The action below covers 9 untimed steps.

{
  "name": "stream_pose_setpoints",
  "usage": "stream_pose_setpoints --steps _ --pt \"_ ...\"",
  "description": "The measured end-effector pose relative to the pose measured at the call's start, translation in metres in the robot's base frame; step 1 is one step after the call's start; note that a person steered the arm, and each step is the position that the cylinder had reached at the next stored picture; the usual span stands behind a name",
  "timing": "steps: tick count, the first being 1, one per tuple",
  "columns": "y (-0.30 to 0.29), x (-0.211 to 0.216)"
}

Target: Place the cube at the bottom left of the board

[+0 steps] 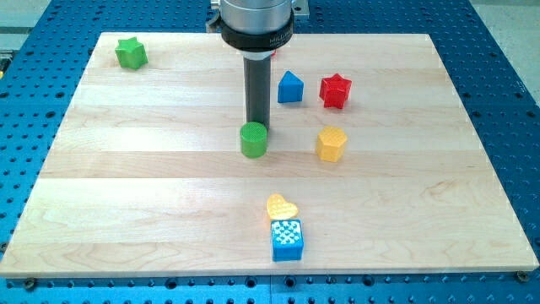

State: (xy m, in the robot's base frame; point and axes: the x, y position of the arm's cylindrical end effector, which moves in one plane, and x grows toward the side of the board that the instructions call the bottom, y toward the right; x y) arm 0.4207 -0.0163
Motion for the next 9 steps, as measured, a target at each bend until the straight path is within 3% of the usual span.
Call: stream_pose_setpoints --steps 1,2,4,6,9 --pt "0.011 0.015" --pt "0.059 0.058" --pt "0.072 0.09" --pt "0.088 0.16" --pt "0.037 0.196"
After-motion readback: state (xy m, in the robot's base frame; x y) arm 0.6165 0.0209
